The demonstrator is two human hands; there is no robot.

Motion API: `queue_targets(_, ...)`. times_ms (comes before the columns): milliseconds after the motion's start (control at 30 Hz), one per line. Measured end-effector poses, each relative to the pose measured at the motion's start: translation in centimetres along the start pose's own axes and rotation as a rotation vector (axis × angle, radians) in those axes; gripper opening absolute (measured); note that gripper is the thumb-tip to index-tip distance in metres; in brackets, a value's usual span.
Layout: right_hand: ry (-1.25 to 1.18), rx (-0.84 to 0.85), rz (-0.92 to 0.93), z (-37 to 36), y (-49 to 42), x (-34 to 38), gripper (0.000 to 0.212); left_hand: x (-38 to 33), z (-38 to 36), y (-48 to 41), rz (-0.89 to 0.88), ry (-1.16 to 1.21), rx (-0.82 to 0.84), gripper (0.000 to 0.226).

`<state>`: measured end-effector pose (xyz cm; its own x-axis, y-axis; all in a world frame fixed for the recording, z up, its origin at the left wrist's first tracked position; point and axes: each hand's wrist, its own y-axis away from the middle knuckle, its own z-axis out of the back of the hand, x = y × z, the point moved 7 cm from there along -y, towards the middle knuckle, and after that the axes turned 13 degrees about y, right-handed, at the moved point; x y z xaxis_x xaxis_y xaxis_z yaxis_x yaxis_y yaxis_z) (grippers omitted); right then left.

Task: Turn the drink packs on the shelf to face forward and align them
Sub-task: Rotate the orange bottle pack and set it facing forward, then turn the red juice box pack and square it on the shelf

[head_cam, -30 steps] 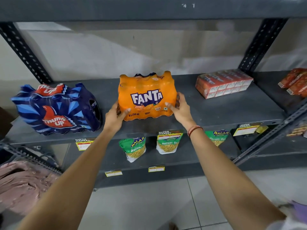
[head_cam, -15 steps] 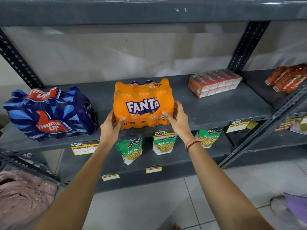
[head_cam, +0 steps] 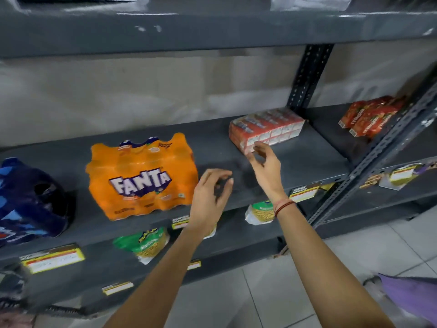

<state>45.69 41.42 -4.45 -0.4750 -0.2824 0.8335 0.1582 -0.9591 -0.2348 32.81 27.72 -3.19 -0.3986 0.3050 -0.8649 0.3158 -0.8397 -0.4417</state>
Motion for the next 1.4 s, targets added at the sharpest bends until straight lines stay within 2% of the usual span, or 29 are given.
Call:
queue_targets(67, 0.091, -0.036, -0.004, 1.6, -3.1, -1.8, 0.041, 0.3, -2.2, -3.7, 0.027, 0.022, -0.015, 0.02)
queue_targets(167, 0.263, -0.041, -0.053, 3.5, -8.9, -4.6, 0.053, 2.3, -5.0, -9.3, 0.126, 0.046, -0.073, 0.028)
queue_targets(267, 0.359, -0.026, -0.072, 4.9, -14.3, -5.8, 0.071, 5.9, -6.9, -13.3, 0.388, 0.035, -0.145, 0.047)
queue_targets(333, 0.415, -0.001, -0.14, 5.7, -17.5, -6.6, 0.086, 8.6, -8.5, -14.9, 0.597, -0.02, -0.129, 0.061)
queue_targets(367, 0.449, 0.029, -0.186, 5.8, -19.0, -7.3, 0.093, 9.5, -9.3, -15.6, 0.644, -0.04, -0.102, 0.062)
queue_targets(433, 0.536, 0.151, -0.263, 5.4, -21.1, -8.9, 0.107, 10.9, -10.5, -16.4, 0.689, 0.013, -0.084, 0.062)
queue_targets(533, 0.609, 0.302, -0.319, 4.9, -22.9, -11.1, 0.124, 12.4, -11.5, -17.0, 0.722, 0.114, -0.152, 0.065)
queue_targets(667, 0.502, 0.273, -0.371, 5.2, -23.3, -12.5, 0.135, 12.9, -11.3, -17.2, 0.673, 0.184, -0.119, 0.066)
queue_targets(700, 0.448, 0.242, -0.366, 5.5, -22.8, -12.4, 0.134, 13.0, -11.2, -17.1, 0.66, 0.211, -0.093, 0.068)
queue_targets(733, 0.377, 0.213, -0.345, 5.7, -22.2, -12.1, 0.124, 13.3, -11.0, -16.9, 0.647, 0.239, -0.073, 0.072)
queue_targets(800, 0.223, 0.173, -0.292, 6.1, -20.1, -11.8, 0.084, 13.2, -10.5, -16.5, 0.632, 0.271, -0.037, 0.08)
queue_targets(867, 0.083, 0.105, -0.247, 6.5, -18.1, -11.8, 0.062, 12.2, -9.8, -16.0, 0.603, 0.265, -0.019, 0.071)
queue_targets(967, -0.05, 0.025, -0.175, 6.8, -15.1, -11.9, 0.063, 10.6, -9.0, -14.7, 0.502, 0.218, -0.022, 0.057)
queue_targets(1100, -0.016, -0.011, -0.155, 7.7, -11.7, -12.9, 0.075, 8.7, -8.2, -11.9, 0.336, 0.198, 0.037, 0.075)
queue_targets(1300, 0.066, -0.052, -0.149, 8.5, -7.6, -13.3, 0.07, 8.6, -7.2, -8.0, 0.327, 0.028, -0.004, 0.065)
queue_targets(1400, -0.103, -0.008, -0.2, 9.3, -8.2, -12.8, 0.076, 8.3, -7.1, -6.6, 0.365, 0.055, -0.088, 0.073)
